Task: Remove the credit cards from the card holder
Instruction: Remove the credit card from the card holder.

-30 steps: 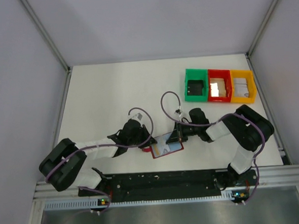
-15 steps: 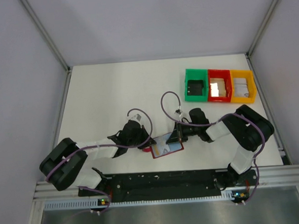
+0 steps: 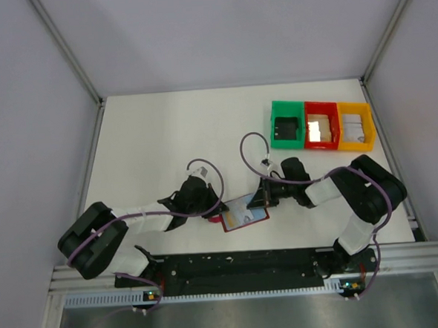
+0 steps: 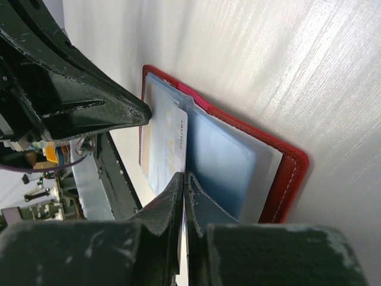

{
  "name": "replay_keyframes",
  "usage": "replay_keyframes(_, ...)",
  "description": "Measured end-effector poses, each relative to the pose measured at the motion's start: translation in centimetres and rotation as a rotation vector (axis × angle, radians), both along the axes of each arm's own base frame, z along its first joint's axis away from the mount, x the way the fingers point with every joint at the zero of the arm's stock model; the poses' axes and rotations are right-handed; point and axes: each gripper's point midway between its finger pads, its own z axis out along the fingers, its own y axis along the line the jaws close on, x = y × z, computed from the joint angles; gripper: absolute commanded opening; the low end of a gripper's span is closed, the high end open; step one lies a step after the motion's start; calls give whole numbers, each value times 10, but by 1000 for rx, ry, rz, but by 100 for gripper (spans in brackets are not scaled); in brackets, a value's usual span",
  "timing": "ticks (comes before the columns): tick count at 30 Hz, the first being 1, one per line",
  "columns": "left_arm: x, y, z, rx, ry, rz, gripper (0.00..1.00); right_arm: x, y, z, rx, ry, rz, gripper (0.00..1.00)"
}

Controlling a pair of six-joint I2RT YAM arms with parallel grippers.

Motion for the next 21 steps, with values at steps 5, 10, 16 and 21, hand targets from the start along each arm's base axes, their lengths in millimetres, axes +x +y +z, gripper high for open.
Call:
replay_keyframes(5,0,0,0,2,-4,-4,0,-1,0,2,9,0,10,29)
replay_keyframes(10,0,0,0,5,-2,-5,0,-3,3,7,35,-5,34,33)
replay_keyframes(16,0,0,0,5,0,-5,0,-7,7,3,46,17,60,19)
replay_keyframes(21,0,0,1,6,0,-4,0,-9,10,0,51,38,71,0)
